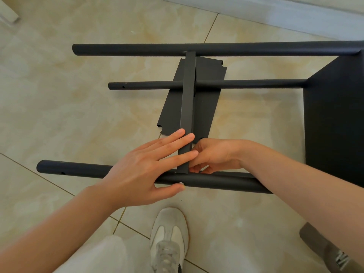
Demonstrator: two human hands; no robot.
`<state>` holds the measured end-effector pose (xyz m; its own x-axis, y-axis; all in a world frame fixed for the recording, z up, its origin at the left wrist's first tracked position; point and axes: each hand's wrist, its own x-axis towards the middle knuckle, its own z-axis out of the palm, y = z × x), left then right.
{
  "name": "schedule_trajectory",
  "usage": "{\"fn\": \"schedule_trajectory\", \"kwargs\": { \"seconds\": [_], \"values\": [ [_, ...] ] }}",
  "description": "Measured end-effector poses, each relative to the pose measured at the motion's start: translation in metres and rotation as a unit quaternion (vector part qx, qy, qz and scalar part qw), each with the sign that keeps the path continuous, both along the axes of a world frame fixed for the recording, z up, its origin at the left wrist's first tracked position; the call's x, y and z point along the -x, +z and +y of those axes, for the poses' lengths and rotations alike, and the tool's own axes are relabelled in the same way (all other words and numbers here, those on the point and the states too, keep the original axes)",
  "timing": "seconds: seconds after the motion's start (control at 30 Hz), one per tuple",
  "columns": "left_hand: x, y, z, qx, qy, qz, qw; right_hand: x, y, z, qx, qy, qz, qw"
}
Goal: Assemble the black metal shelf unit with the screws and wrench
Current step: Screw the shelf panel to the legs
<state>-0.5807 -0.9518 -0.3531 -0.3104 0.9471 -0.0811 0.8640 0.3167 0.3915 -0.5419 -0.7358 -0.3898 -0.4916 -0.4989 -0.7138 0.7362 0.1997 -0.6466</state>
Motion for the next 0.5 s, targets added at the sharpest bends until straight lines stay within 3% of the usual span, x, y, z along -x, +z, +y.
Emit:
{"fn": "schedule_trajectory", "kwargs": {
  "seconds": [0.23,0.5],
  "values": [
    [-0.018,0.010,0.003,0.047,0.036,0.027,0.998,-0.009,0.017,0.012,-0.022,0.018,0.063,0.998],
    [-0.048,0.013,-0.006,-0.063,0.181,-0.064,0.979,-0.028,0.041,0.017,-0.124,0.057,0.124,0.983]
  ]
}}
